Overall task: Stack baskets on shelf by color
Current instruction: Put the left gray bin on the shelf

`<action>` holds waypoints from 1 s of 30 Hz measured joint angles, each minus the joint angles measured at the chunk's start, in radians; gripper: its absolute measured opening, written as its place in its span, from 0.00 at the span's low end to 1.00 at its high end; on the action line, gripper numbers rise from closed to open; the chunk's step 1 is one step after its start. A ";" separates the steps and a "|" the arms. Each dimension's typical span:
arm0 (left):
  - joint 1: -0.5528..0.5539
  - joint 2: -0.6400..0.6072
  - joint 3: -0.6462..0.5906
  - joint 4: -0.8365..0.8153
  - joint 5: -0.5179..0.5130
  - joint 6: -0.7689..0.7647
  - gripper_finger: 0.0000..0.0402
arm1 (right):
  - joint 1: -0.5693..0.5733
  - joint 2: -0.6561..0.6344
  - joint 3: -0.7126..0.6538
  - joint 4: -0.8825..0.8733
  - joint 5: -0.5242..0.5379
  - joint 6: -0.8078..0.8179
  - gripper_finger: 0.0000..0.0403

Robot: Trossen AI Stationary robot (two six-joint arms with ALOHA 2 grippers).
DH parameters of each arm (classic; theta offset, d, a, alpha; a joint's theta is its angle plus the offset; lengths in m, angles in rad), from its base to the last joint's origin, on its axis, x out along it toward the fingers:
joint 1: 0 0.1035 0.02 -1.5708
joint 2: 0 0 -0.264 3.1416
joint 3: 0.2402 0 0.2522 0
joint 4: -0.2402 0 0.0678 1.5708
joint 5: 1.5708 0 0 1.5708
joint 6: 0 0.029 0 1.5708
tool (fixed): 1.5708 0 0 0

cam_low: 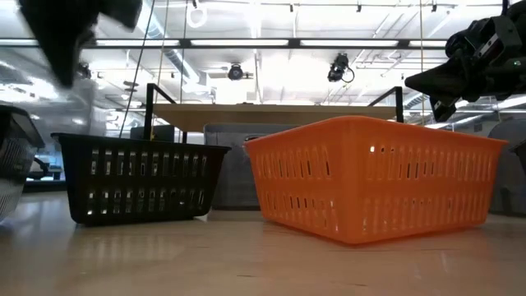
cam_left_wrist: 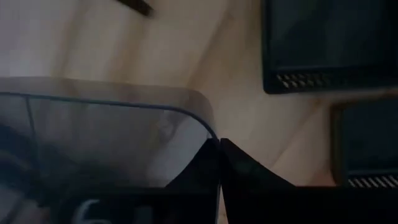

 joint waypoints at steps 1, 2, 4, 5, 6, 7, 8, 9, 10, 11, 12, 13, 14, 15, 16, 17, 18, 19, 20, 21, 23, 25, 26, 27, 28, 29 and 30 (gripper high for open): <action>0.000 0.000 0.042 -0.038 -0.029 0.009 0.01 | 0.000 0.000 0.000 0.000 0.000 0.000 0.03; 0.000 -0.001 0.082 -0.071 -0.060 0.018 0.01 | 0.000 0.000 0.000 0.000 0.000 0.000 0.03; 0.002 -0.001 0.159 -0.136 -0.121 0.039 0.01 | 0.000 0.000 0.000 0.000 0.000 0.000 0.03; 0.005 0.000 0.198 -0.160 -0.150 0.052 0.01 | 0.000 0.000 0.000 0.000 0.000 0.000 0.03; 0.008 -0.001 0.233 -0.181 -0.178 0.069 0.01 | 0.000 0.000 0.000 0.000 0.000 0.000 0.03; 0.012 -0.001 0.266 -0.195 -0.207 0.093 0.01 | 0.000 0.000 0.000 0.000 0.000 0.000 0.03; 0.015 -0.001 0.296 -0.204 -0.240 0.121 0.01 | 0.000 0.000 0.000 0.000 0.000 0.000 0.03; 0.018 -0.001 0.324 -0.211 -0.273 0.151 0.01 | 0.000 0.000 0.000 0.000 0.000 0.000 0.03; 0.022 -0.001 0.348 -0.217 -0.306 0.185 0.01 | 0.000 0.000 0.000 0.000 0.000 0.000 0.03; 0.026 -0.001 0.370 -0.218 -0.334 0.226 0.01 | 0.000 0.000 0.000 0.000 0.000 0.000 0.03; 0.028 -0.001 0.389 -0.215 -0.358 0.267 0.01 | 0.000 0.000 0.000 0.000 0.000 0.000 0.03; 0.031 -0.001 0.405 -0.213 -0.378 0.311 0.01 | 0.000 0.000 0.000 0.000 0.000 -0.001 0.03; 0.035 -0.001 0.418 -0.208 -0.401 0.364 0.01 | 0.000 0.000 0.000 0.000 0.000 -0.004 0.03; 0.041 -0.001 0.428 -0.194 -0.428 0.424 0.01 | 0.000 0.000 0.000 0.000 0.000 -0.005 0.03; 0.048 -0.001 0.435 -0.173 -0.456 0.486 0.01 | 0.000 0.000 0.000 0.000 0.000 -0.006 0.03; 0.056 -0.001 0.439 -0.141 -0.483 0.548 0.01 | 0.000 0.000 0.000 0.000 0.000 -0.006 0.03; 0.066 -0.001 0.441 -0.099 -0.506 0.606 0.01 | 0.000 0.000 0.000 0.000 0.000 -0.006 0.03; 0.078 -0.001 0.442 -0.050 -0.520 0.662 0.01 | 0.000 0.000 0.000 0.000 0.000 -0.006 0.03; 0.091 -0.001 0.442 0.007 -0.522 0.717 0.01 | 0.000 0.000 0.000 0.000 0.000 -0.006 0.03; 0.104 -0.001 0.442 0.062 -0.516 0.767 0.01 | 0.000 0.000 0.000 0.000 0.000 -0.006 0.03; 0.129 0.000 0.442 0.156 -0.480 0.839 0.01 | 0.000 0.000 0.000 0.000 0.000 -0.006 0.03; 0.156 0.012 0.443 0.217 -0.437 0.882 0.02 | 0.000 0.000 0.000 0.000 0.000 -0.007 0.03; 0.167 0.016 0.443 0.224 -0.420 0.898 0.02 | 0.000 0.000 0.000 0.000 0.000 -0.007 0.03; 0.177 0.020 0.442 0.217 -0.405 0.903 0.02 | 0.000 0.000 0.000 0.000 0.000 -0.007 0.03; 0.190 0.029 0.442 0.213 -0.394 0.905 0.02 | 0.000 0.000 0.000 0.000 0.001 -0.007 0.03; 0.205 0.037 0.442 0.213 -0.384 0.904 0.02 | 0.000 0.000 0.000 0.000 0.000 -0.007 0.03; 0.220 0.047 0.442 0.203 -0.364 0.905 0.02 | 0.000 0.000 0.000 0.000 0.000 -0.007 0.03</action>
